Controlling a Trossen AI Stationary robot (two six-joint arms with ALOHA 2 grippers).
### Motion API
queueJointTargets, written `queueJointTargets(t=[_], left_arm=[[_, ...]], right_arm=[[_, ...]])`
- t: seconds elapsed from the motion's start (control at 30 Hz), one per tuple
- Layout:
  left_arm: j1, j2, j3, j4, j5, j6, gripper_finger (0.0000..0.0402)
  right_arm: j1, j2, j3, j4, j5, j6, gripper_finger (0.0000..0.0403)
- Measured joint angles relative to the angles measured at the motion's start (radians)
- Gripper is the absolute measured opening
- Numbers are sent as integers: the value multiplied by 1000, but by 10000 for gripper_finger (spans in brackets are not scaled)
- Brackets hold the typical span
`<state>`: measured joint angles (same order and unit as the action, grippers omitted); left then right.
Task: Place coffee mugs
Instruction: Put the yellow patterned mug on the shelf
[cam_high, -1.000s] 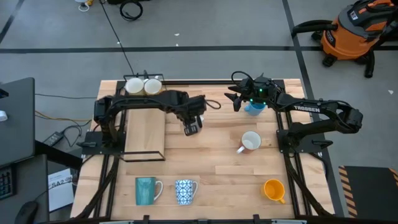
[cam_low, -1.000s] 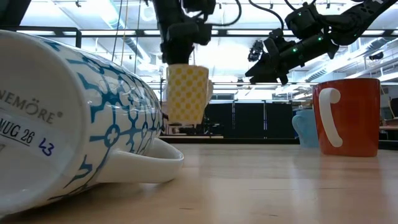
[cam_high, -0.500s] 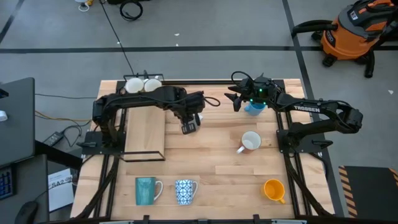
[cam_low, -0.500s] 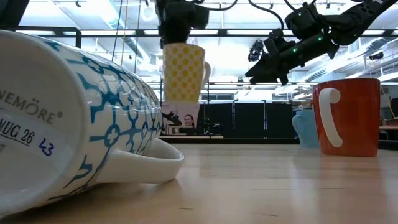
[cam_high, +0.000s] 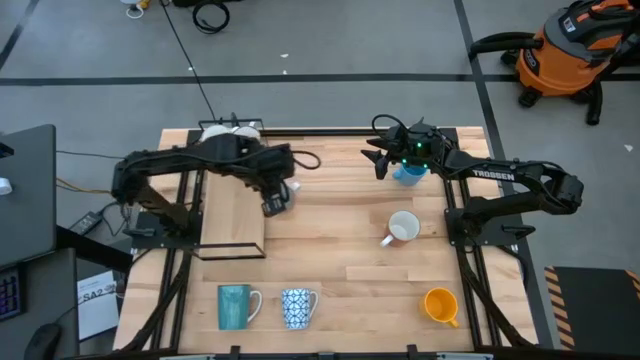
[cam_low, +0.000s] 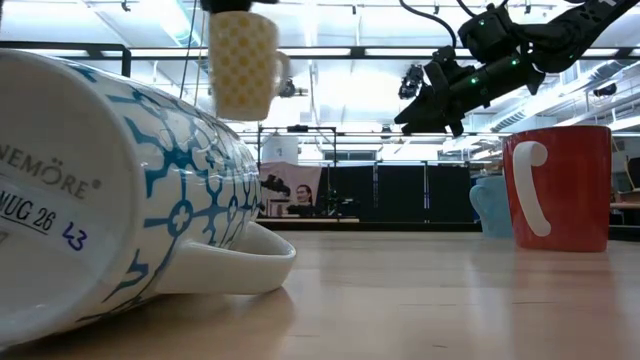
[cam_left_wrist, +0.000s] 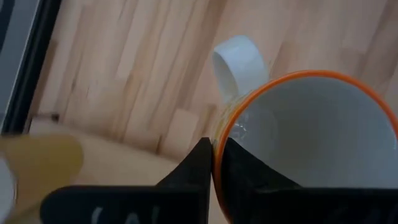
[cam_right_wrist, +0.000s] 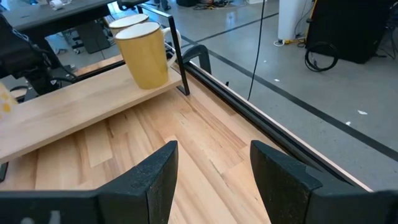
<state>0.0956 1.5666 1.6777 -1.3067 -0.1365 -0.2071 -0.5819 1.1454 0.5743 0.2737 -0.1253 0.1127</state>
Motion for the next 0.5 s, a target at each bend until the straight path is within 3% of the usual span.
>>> queueJointTargets(t=[0.5], left_arm=[[0, -390, -469, 58, -1, -253, 29]], right_arm=[[0, 0, 0, 0, 0, 0, 207]])
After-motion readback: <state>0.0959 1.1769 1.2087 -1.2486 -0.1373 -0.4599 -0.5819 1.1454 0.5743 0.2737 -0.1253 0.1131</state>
